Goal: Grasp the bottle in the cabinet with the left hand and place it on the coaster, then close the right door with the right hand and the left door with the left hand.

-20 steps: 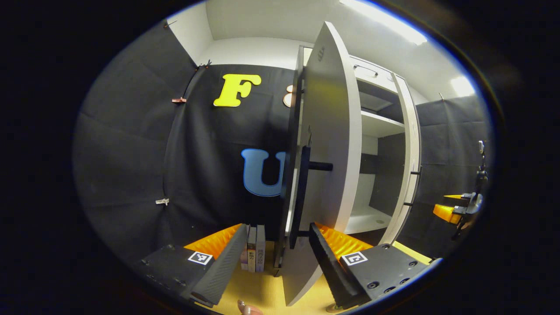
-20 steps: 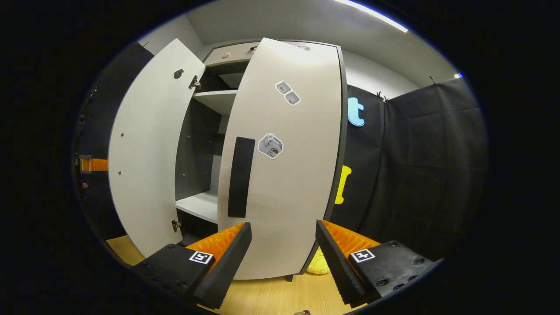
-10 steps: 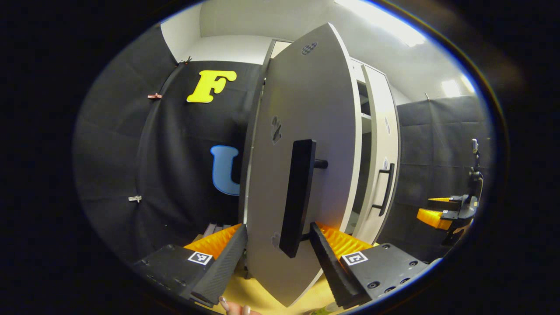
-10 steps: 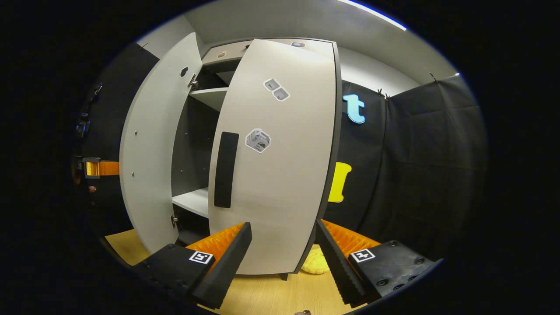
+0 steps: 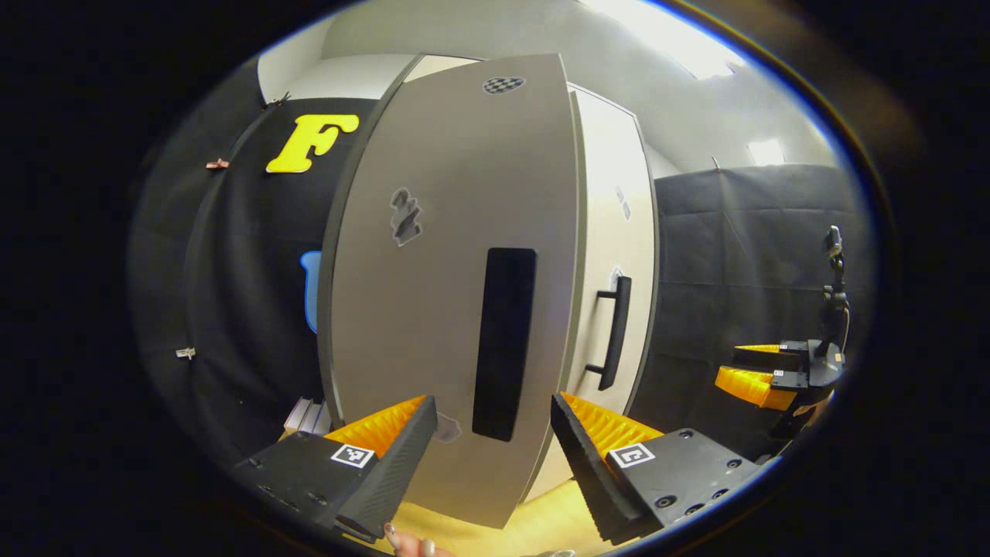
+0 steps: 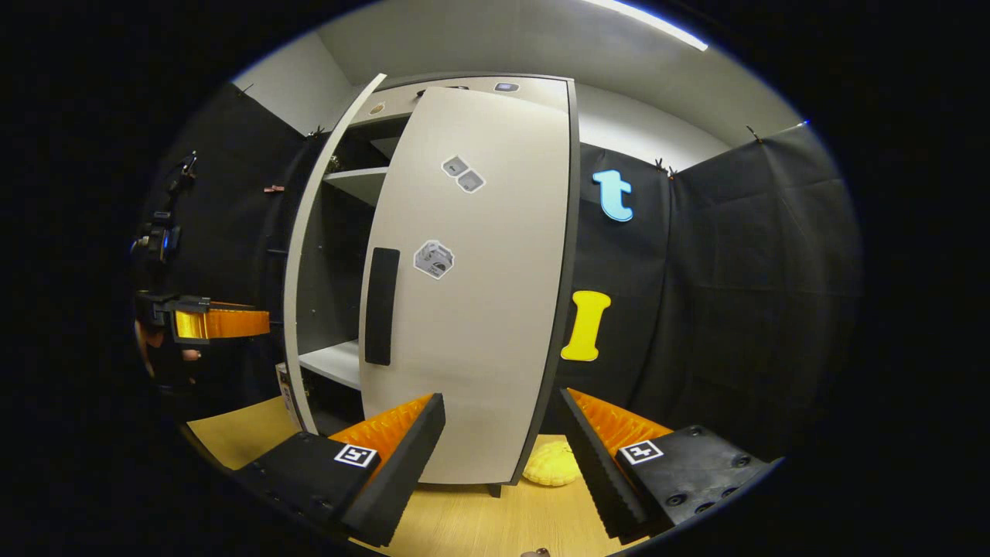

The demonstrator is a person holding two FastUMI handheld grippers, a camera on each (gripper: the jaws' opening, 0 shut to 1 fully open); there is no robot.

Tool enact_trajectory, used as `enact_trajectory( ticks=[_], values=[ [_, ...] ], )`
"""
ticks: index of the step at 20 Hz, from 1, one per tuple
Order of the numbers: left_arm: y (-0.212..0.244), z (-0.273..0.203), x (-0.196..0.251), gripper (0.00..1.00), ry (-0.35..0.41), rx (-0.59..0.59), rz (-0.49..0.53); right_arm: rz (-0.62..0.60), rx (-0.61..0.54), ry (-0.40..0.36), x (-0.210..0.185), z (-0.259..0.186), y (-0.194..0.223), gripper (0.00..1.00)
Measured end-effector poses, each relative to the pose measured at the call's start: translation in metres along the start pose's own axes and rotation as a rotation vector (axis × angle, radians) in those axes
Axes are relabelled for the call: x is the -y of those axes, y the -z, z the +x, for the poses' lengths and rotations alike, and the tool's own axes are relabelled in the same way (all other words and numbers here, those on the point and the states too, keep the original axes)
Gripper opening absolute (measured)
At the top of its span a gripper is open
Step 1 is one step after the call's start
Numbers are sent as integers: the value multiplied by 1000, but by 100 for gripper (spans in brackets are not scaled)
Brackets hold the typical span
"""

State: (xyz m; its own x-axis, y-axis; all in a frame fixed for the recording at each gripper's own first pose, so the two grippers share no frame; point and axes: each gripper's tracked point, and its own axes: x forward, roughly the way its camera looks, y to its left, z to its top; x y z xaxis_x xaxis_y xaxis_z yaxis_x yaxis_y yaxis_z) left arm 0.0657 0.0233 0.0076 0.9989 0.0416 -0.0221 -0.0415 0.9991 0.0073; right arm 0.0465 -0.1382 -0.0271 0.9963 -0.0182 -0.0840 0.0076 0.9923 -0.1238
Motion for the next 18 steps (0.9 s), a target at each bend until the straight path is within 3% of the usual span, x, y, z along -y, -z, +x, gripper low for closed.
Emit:
enact_trajectory(
  ticks=[2, 10, 18],
  values=[
    [1, -4, 2, 97, 8, -4, -20, 3, -3, 0, 2, 0, 0, 97],
    [-1, -26, -10, 92, -34, -11, -9, -1, 10, -53, -19, -2, -6, 98],
    [-5, -34, -15, 95, -34, -12, 0, 0, 16, -62, -27, -10, -12, 97]
  ],
)
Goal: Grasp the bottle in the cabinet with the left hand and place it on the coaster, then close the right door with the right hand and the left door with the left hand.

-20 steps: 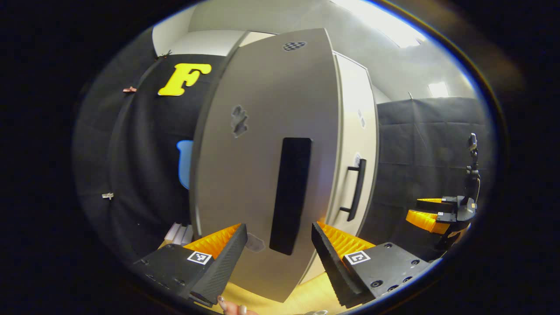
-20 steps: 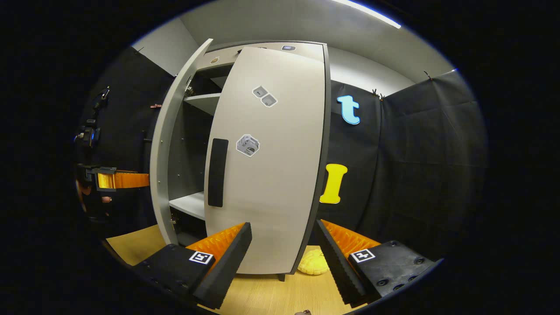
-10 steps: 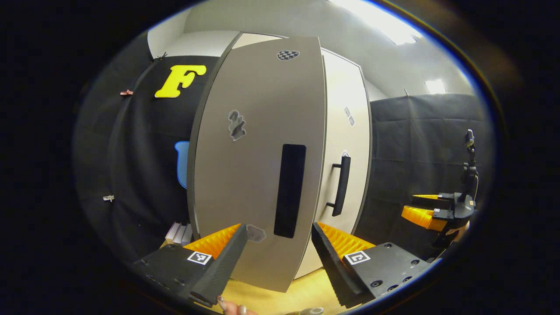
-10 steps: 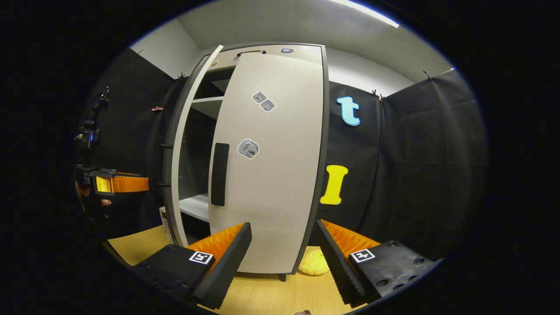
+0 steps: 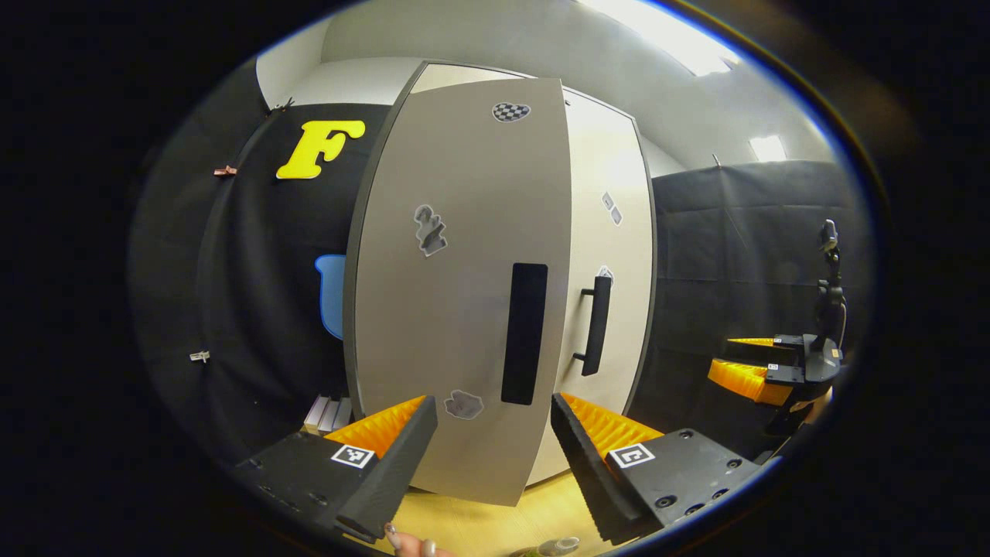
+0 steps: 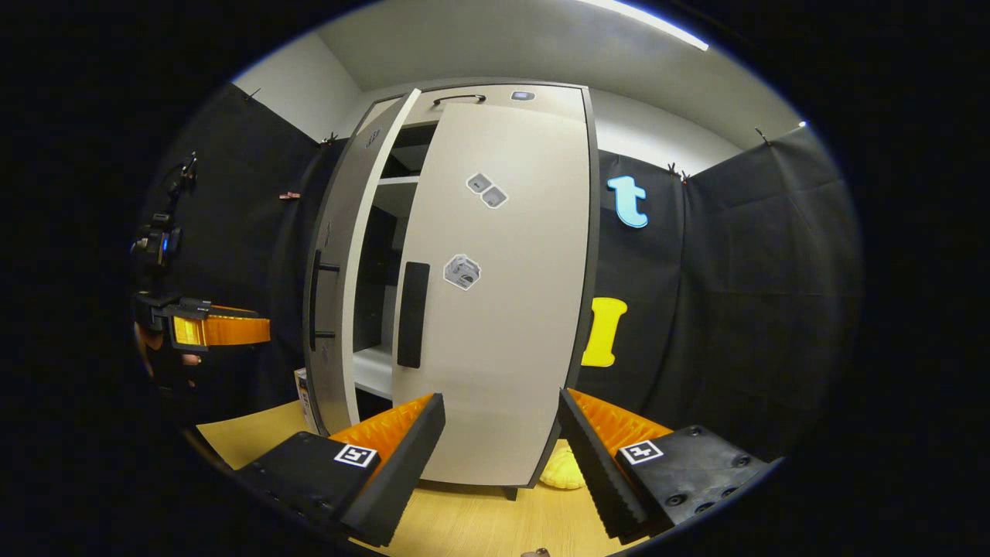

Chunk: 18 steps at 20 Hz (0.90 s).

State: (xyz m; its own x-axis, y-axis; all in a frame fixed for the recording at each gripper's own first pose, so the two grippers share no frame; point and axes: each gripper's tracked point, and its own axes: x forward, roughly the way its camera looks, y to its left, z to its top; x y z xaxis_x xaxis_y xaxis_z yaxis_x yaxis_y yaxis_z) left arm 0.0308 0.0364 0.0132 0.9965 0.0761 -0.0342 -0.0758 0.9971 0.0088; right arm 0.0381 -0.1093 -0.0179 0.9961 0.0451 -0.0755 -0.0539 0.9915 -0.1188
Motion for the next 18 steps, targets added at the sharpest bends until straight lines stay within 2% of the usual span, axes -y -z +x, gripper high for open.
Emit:
enact_trajectory(
  ticks=[4, 5, 6, 18],
  values=[
    [-3, -3, -3, 95, -8, 6, -9, -4, 2, -2, -3, -5, -2, 97],
    [-4, -4, -4, 92, -10, 8, -10, -7, 2, -2, -3, -7, -2, 98],
    [-4, -5, -4, 95, -11, 9, -11, -8, 2, -3, -5, -8, -3, 97],
    [-5, -8, -7, 95, -18, 8, -15, -15, 0, -15, -12, -9, -2, 97]
  ],
)
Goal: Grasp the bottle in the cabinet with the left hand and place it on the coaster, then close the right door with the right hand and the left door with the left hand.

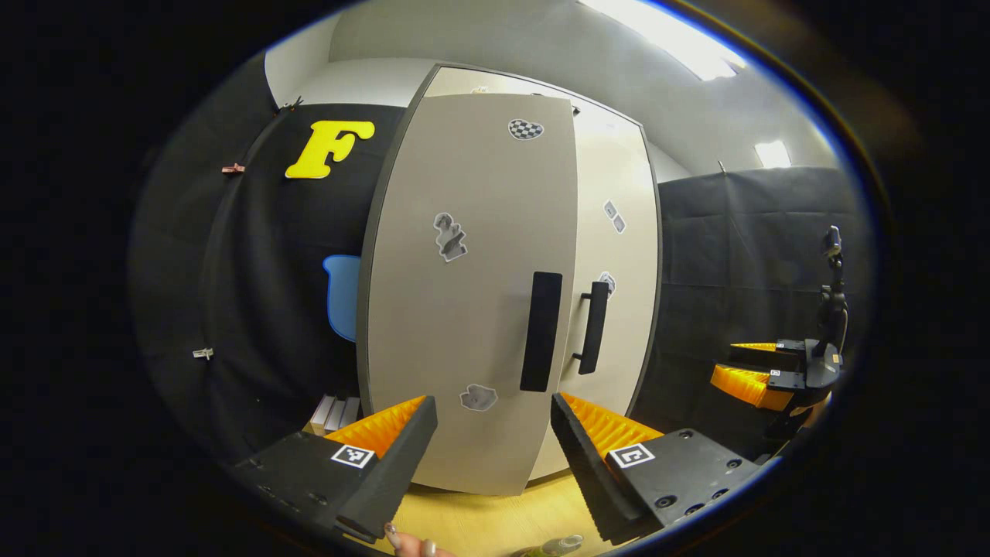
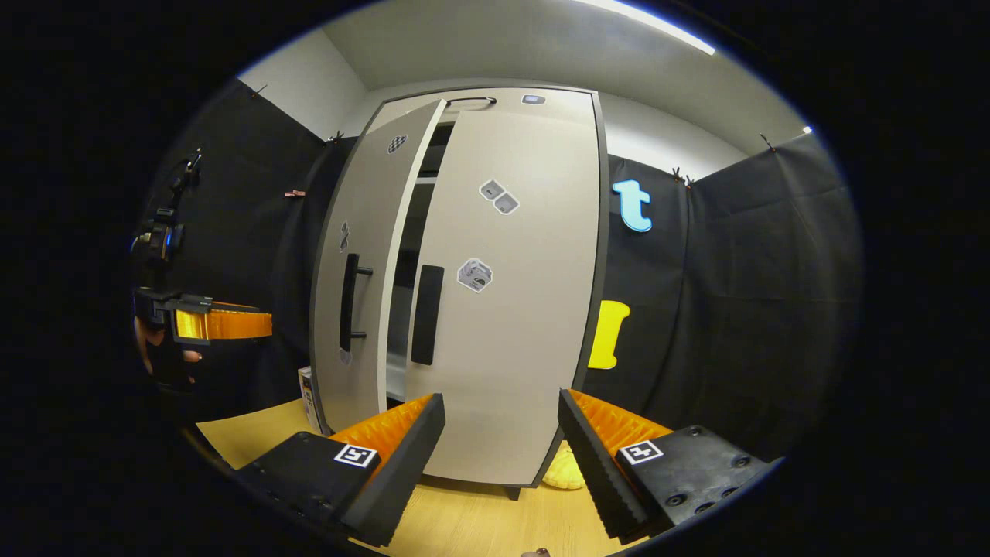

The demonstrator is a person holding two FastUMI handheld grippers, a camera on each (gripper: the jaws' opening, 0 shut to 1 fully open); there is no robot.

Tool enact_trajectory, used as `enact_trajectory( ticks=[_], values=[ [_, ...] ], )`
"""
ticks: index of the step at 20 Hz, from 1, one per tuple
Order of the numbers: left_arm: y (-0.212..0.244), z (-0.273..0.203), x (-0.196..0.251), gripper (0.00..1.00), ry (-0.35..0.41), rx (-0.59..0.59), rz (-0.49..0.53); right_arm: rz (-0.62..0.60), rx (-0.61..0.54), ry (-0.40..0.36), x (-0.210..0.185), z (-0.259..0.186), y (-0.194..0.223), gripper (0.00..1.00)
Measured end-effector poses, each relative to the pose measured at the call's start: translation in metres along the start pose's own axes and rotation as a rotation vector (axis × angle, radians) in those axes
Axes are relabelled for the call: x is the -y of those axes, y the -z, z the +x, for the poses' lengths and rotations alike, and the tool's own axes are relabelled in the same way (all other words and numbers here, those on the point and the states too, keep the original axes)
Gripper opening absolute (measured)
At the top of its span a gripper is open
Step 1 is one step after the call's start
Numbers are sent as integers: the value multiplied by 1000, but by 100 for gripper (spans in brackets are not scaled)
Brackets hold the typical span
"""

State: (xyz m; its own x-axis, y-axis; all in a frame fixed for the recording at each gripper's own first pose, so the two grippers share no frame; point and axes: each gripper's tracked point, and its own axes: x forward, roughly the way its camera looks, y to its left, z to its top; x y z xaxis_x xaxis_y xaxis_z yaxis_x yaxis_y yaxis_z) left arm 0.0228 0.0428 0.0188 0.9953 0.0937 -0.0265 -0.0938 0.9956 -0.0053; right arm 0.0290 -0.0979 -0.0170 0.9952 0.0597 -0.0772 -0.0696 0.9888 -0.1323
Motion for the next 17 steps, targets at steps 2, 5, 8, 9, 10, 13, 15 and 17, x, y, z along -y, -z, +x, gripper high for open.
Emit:
enact_trajectory(
  ticks=[2, 5, 8, 9, 10, 13, 15, 17],
  values=[
    [-1, 3, -2, 95, 0, -1, -3, 0, 1, 0, 0, 1, 0, 97],
    [-1, 6, -5, 95, 1, -2, -6, -1, 2, 0, -1, 3, 0, 97],
    [-2, 7, -5, 95, 5, 1, -8, -5, 4, 1, -2, 4, 0, 97],
    [-1, 7, -5, 95, 6, 2, -7, -5, 5, 1, -2, 4, 0, 97],
    [-1, 7, -5, 95, 6, 2, -7, -4, 7, 0, -3, 4, 0, 97],
    [1, 9, -6, 95, 7, 1, -7, -5, 8, 1, -3, 5, 0, 98],
    [1, 9, -7, 95, 6, -2, -4, -4, 5, 2, -4, 6, 1, 97],
    [2, 10, -6, 95, 5, -1, -4, -3, 6, 1, -5, 6, 0, 97]
  ],
)
